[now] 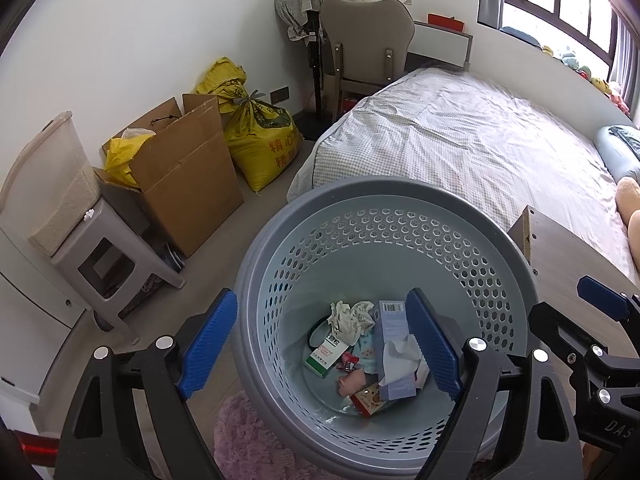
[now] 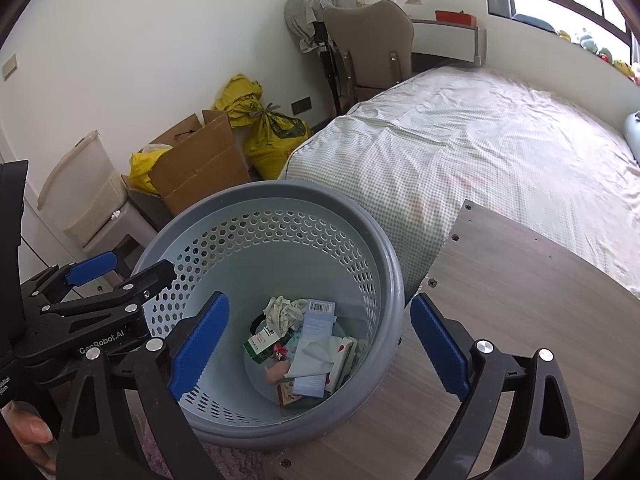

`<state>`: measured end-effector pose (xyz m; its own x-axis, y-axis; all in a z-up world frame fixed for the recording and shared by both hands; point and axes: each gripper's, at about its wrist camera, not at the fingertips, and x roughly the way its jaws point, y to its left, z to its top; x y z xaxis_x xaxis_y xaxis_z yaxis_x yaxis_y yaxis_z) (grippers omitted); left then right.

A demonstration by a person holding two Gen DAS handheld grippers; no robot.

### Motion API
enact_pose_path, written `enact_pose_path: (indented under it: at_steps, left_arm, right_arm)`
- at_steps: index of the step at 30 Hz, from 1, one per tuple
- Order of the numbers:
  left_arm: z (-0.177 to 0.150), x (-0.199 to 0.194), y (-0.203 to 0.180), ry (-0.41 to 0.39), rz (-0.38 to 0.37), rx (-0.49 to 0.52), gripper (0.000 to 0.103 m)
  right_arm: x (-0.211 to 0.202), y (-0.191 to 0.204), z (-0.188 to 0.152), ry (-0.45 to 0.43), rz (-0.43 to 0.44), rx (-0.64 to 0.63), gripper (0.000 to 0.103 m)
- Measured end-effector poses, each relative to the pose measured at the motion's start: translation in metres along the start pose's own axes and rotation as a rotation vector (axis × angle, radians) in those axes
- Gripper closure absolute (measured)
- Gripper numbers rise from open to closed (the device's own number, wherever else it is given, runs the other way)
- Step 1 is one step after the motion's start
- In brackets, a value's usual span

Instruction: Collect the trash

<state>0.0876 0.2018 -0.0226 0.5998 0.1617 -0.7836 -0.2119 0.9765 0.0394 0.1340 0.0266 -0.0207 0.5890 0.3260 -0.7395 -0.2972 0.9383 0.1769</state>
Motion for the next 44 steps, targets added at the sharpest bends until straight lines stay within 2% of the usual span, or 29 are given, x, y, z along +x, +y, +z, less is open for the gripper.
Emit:
enact_pose_path:
  at_steps: [44]
  left_arm:
    - [0.0006,-0.0052,-0.0047,-0.006,0.019,0.013,0.020]
  right_arm:
    - [-0.0071,0.0006,-0.0014,-0.015,-0.003,-0.005,0.012]
